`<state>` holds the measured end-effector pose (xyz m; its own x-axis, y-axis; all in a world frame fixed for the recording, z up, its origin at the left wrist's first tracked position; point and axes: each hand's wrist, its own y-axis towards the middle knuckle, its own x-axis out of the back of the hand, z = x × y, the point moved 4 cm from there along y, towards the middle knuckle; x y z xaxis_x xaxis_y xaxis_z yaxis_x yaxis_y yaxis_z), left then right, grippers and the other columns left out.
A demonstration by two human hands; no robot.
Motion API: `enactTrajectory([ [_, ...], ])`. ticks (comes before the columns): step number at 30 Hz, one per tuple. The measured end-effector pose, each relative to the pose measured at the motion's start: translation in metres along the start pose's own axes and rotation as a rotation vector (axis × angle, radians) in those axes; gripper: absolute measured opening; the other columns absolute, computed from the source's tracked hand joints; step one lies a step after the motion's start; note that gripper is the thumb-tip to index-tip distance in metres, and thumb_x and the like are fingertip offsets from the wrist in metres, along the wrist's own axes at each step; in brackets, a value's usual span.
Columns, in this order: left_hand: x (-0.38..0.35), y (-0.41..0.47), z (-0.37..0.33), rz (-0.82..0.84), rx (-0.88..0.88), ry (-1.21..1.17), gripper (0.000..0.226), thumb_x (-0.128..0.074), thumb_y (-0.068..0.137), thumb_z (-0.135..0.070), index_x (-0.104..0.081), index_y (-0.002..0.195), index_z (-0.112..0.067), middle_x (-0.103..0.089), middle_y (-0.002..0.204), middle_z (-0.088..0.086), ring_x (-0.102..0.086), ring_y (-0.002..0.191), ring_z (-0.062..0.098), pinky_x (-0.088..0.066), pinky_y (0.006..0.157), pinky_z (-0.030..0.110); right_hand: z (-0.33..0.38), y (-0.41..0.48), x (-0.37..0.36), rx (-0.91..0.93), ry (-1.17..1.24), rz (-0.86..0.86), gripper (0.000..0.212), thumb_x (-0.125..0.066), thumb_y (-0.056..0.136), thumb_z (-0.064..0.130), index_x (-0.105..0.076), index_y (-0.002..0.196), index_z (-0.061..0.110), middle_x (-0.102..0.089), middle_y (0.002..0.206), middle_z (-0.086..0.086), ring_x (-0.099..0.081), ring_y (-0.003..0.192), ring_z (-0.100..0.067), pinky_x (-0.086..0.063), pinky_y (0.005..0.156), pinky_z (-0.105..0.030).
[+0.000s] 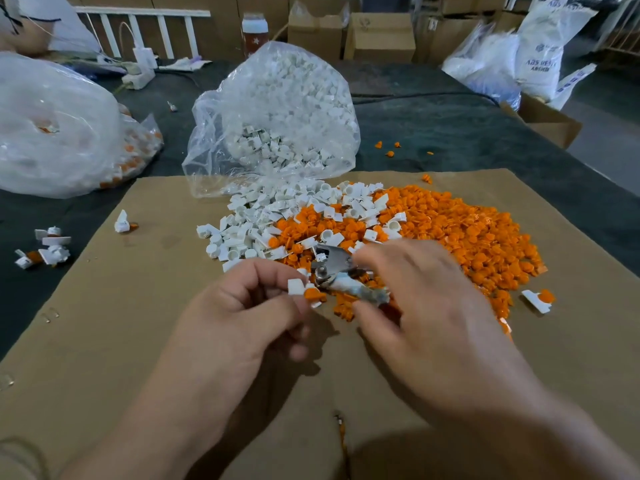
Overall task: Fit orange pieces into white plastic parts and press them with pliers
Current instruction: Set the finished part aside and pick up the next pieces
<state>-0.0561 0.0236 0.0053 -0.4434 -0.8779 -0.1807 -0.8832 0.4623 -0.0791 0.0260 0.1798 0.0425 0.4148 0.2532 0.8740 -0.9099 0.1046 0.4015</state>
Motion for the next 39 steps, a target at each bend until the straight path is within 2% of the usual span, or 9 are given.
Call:
enactTrajectory([
  [2, 0.006, 0.003, -0.002, -0.015, 0.022, -0.065, 0.012, -0.072, 0.064, -0.009, -0.072, 0.074, -0.016, -0.059, 0.060, 0.010, -0.056, 0.049, 0.016, -0.047, 0.042, 0.025, -0.013, 0.002, 0.001, -0.118, -0.204, 0.153, 0.052, -0.051, 0.088, 0.050, -0.041, 0.133, 0.028, -0.047, 0.126, 0.006, -0.041, 0.116, -0.019, -0.039, 0.097, -0.038],
  [5, 0.009, 0.006, -0.005, -0.012, 0.060, -0.152, 0.014, -0.069, 0.062, -0.008, -0.073, 0.072, -0.016, -0.057, 0.058, 0.008, -0.054, 0.048, 0.013, -0.046, 0.040, 0.022, -0.025, -0.002, -0.004, -0.197, -0.357, 0.368, 0.066, -0.026, 0.080, 0.069, -0.023, 0.137, 0.037, -0.034, 0.135, 0.010, -0.030, 0.125, -0.018, -0.031, 0.100, -0.040],
  [12, 0.010, 0.007, -0.006, 0.040, 0.103, -0.175, 0.025, -0.072, 0.054, 0.003, -0.073, 0.069, -0.018, -0.056, 0.059, 0.008, -0.053, 0.048, 0.013, -0.045, 0.039, 0.022, -0.036, 0.001, -0.005, -0.179, -0.379, 0.407, 0.075, -0.015, 0.075, 0.075, -0.012, 0.141, 0.040, -0.031, 0.144, 0.014, -0.028, 0.132, -0.014, -0.029, 0.101, -0.039],
  [16, 0.009, 0.007, -0.006, 0.045, 0.105, -0.176, 0.025, -0.073, 0.055, 0.002, -0.071, 0.071, -0.017, -0.055, 0.058, 0.009, -0.052, 0.047, 0.013, -0.045, 0.039, 0.022, -0.035, 0.005, -0.006, -0.154, -0.390, 0.404, 0.068, -0.025, 0.078, 0.073, -0.021, 0.139, 0.042, -0.043, 0.131, 0.018, -0.034, 0.119, -0.012, -0.025, 0.091, -0.038],
  [19, 0.009, 0.007, -0.007, 0.036, 0.093, -0.162, 0.024, -0.076, 0.052, -0.001, -0.071, 0.070, -0.017, -0.055, 0.057, 0.008, -0.053, 0.047, 0.013, -0.046, 0.039, 0.021, -0.032, 0.009, -0.007, -0.184, -0.416, 0.347, 0.059, -0.044, 0.084, 0.058, -0.031, 0.137, 0.037, -0.050, 0.120, 0.014, -0.040, 0.111, -0.016, -0.027, 0.090, -0.040],
  [23, 0.008, 0.007, -0.009, 0.059, 0.073, -0.124, 0.026, -0.079, 0.053, -0.002, -0.072, 0.073, -0.017, -0.057, 0.060, 0.008, -0.055, 0.050, 0.012, -0.046, 0.041, 0.021, -0.032, 0.013, -0.002, -0.239, -0.418, 0.257, 0.048, -0.038, 0.082, 0.048, -0.047, 0.126, 0.032, -0.054, 0.109, 0.009, -0.043, 0.105, -0.017, -0.032, 0.089, -0.039],
  [27, 0.013, 0.008, -0.010, 0.066, 0.031, -0.166, 0.017, -0.071, 0.063, -0.004, -0.071, 0.076, -0.015, -0.058, 0.063, 0.006, -0.056, 0.052, 0.012, -0.046, 0.042, 0.021, -0.027, 0.012, 0.016, -0.210, -0.154, 0.091, 0.049, -0.039, 0.075, 0.046, -0.057, 0.117, 0.029, -0.055, 0.092, 0.011, -0.047, 0.089, -0.013, -0.036, 0.076, -0.032],
  [30, 0.018, 0.009, -0.015, 0.072, -0.032, -0.195, 0.023, -0.076, 0.055, -0.008, -0.070, 0.077, -0.015, -0.056, 0.063, 0.006, -0.055, 0.053, 0.012, -0.046, 0.043, 0.021, -0.015, 0.009, 0.022, -0.107, -0.043, 0.073, 0.033, -0.047, 0.078, 0.051, -0.060, 0.103, 0.032, -0.056, 0.084, 0.018, -0.050, 0.079, -0.007, -0.041, 0.065, -0.030],
  [39, 0.022, 0.010, -0.019, 0.107, -0.140, -0.153, 0.021, -0.076, 0.057, -0.018, -0.072, 0.077, -0.017, -0.057, 0.062, 0.006, -0.055, 0.053, 0.012, -0.046, 0.044, 0.021, -0.007, 0.002, 0.019, -0.038, -0.013, 0.193, 0.052, -0.053, 0.077, 0.042, -0.055, 0.127, 0.030, -0.059, 0.113, 0.017, -0.054, 0.102, -0.007, -0.047, 0.080, -0.028],
])
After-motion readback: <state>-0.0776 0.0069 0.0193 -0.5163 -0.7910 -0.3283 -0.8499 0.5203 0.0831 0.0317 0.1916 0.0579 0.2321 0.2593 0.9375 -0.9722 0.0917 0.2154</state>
